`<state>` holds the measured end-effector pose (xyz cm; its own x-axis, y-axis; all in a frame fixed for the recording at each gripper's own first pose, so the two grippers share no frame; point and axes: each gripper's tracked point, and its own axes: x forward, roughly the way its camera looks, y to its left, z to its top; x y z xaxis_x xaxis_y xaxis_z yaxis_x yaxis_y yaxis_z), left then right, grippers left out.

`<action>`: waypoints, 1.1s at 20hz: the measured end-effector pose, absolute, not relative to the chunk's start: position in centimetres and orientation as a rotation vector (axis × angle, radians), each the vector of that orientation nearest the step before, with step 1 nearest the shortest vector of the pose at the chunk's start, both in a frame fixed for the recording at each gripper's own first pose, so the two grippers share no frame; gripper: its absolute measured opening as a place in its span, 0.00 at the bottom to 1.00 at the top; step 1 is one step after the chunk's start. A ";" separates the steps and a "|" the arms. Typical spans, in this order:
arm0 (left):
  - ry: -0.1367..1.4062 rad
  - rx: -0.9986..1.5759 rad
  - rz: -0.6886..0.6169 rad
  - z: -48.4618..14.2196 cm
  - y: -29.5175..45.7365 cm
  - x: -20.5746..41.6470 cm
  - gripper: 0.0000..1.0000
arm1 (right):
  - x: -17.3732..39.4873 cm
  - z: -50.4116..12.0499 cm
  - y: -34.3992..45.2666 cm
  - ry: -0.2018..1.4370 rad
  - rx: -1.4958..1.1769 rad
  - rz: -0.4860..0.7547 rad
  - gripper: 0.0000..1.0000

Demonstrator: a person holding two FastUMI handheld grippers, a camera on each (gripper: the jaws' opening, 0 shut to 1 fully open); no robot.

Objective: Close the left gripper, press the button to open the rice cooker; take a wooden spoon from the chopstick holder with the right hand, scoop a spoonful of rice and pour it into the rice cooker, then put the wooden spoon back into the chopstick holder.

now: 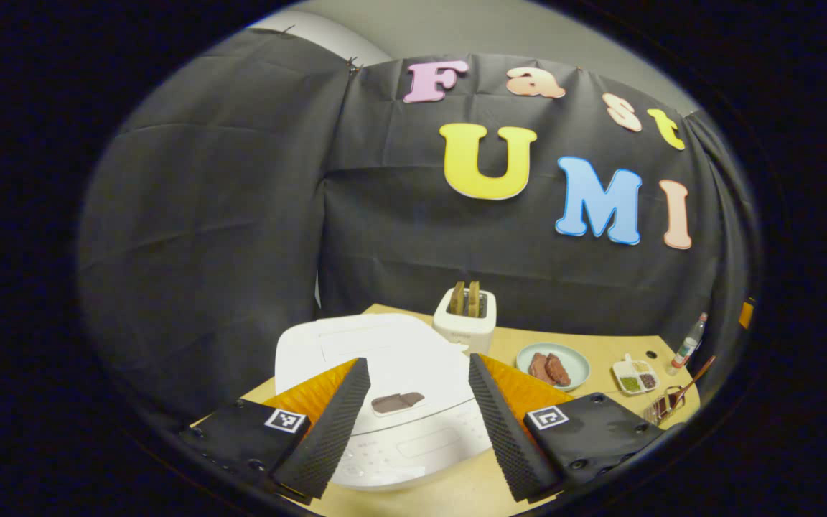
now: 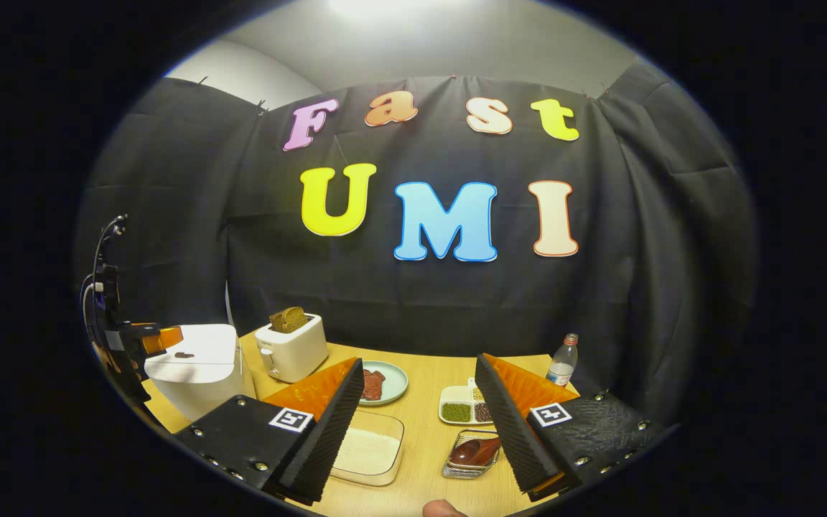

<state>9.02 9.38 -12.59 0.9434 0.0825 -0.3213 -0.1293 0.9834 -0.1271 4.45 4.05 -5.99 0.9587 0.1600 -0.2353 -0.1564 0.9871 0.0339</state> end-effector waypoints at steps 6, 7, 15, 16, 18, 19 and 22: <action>0.076 -0.065 0.039 -3.4 7.2 5.3 0.96 | 3.2 -2.9 4.1 0.153 0.016 0.139 0.95; 0.044 -0.062 0.024 -2.2 6.6 4.6 0.99 | 3.0 -2.4 4.0 0.138 0.008 0.130 0.95; -0.024 -0.102 -0.058 0.8 2.4 0.9 0.99 | 1.5 -0.4 3.2 0.033 -0.023 0.080 0.97; -0.028 -0.101 -0.064 0.9 2.2 0.7 0.99 | 1.3 -0.2 3.3 0.028 -0.016 0.076 0.97; -0.032 -0.090 -0.070 1.0 2.2 0.5 0.99 | 1.3 0.1 3.3 0.023 -0.002 0.070 0.97; -0.041 -0.084 -0.072 1.2 2.2 0.4 0.95 | 1.3 0.2 3.2 0.023 0.004 0.068 0.97; -0.052 -0.070 -0.070 1.8 2.3 0.0 0.95 | 1.4 0.7 3.0 0.008 0.010 0.059 0.97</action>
<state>0.04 2.35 1.82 0.9962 -0.0681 0.0545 0.0717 0.9951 -0.0683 1.38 3.01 0.71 0.9982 0.0587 -0.0076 -0.0586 0.9982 0.0099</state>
